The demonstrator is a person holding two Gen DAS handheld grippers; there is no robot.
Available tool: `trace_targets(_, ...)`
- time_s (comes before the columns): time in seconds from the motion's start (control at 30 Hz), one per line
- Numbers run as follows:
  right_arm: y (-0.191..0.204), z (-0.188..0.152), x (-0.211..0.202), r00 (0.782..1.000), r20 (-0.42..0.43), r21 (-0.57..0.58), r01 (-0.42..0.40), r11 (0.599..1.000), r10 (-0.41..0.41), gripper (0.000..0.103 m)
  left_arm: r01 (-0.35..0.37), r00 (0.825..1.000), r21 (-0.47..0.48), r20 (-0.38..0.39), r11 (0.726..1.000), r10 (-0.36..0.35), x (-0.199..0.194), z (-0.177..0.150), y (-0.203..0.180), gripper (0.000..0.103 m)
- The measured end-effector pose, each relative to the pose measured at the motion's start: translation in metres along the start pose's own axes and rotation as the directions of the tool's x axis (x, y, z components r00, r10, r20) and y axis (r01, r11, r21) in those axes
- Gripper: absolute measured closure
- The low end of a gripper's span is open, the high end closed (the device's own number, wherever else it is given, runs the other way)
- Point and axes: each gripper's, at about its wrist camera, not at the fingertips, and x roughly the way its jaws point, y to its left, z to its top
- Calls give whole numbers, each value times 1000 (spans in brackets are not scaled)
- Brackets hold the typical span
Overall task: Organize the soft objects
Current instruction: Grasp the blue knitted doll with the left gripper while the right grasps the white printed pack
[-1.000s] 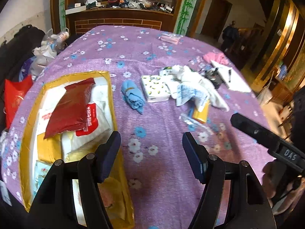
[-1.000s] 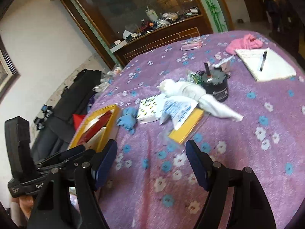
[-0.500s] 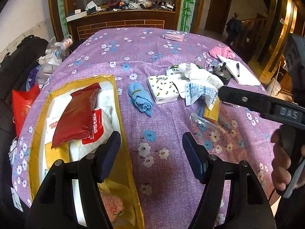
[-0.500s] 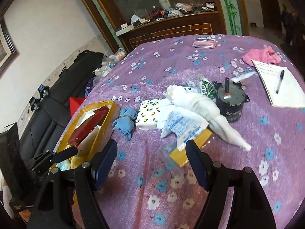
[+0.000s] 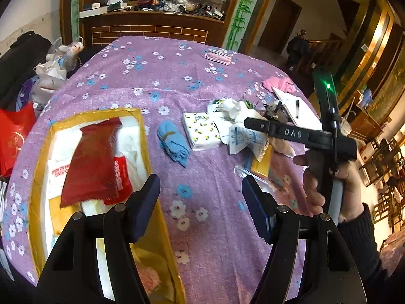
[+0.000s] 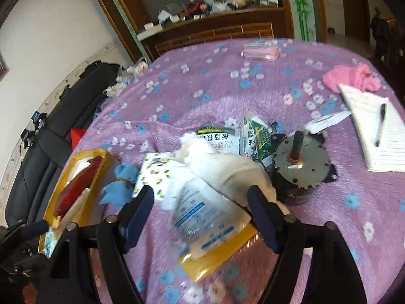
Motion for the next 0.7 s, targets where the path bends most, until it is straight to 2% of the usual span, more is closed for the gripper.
trace_targets(0.07,1,-2,4,1000,-3,-9,8,1000,-8,25,7,1000,-12,-16,1000,-8,3,5,5,35)
trace_targets(0.17,8,-17,4,999,-43,-26,-28,999,26,25,6,999,-16,-36,1000,-7,9,19,10,35)
trace_targets(0.33,14,-30,7,1000,-18,-84,18,996,-19,25,-66,994,58,-86,996,71,42,45,6,35)
trace_targets(0.47,3,-29,8,1000,4,-37,8,999,-8,25,-136,975,130,-156,982,155,89,62,1,36)
trace_targets(0.5,0,-29,9,1000,3,-21,-2,1000,2,26,-161,962,140,-197,977,186,106,64,3,36)
trace_targets(0.57,1,-29,8,1000,11,-24,5,1000,-4,27,-183,946,158,-238,970,218,129,66,5,47)
trace_targets(0.6,1,-29,9,1000,15,-21,10,1000,-10,32,-216,934,181,-248,959,257,140,65,4,52)
trace_targets(0.63,1,-30,9,1000,14,-20,17,1000,-17,37,-236,926,210,-248,949,285,147,64,2,65)
trace_targets(0.67,2,-30,10,1000,15,-27,23,999,-23,39,-247,916,237,-258,940,306,154,63,0,72)
trace_targets(0.7,2,-30,9,1000,17,-28,25,999,-24,41,-275,905,248,-258,929,337,159,61,0,73)
